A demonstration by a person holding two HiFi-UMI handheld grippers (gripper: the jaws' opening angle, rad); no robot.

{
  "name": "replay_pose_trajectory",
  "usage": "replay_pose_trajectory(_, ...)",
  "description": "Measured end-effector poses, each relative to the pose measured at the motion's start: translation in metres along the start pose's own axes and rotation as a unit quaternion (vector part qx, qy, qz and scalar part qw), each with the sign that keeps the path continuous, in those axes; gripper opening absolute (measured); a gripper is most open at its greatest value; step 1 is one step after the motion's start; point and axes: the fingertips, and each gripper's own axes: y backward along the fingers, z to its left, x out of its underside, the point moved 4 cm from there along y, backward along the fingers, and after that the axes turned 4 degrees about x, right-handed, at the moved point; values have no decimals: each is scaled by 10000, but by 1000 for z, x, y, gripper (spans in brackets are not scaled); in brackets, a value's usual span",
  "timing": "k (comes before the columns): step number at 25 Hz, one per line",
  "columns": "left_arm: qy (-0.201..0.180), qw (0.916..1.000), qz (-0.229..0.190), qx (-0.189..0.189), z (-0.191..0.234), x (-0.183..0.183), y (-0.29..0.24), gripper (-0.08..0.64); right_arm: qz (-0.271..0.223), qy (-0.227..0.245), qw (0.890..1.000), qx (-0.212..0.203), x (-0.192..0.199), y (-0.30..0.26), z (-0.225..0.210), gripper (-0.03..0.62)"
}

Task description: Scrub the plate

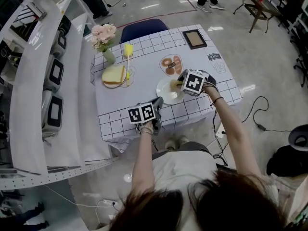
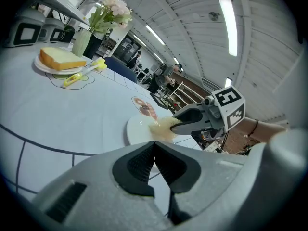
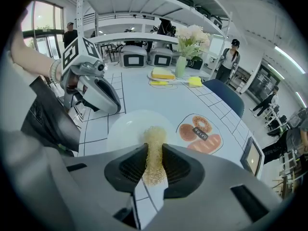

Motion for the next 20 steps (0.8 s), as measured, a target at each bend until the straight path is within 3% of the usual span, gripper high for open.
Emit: replay_pose_trajectory(20, -67, 9997, 136, 189, -5, 14, 5, 11, 48, -21, 9999, 118, 1, 13, 30, 87)
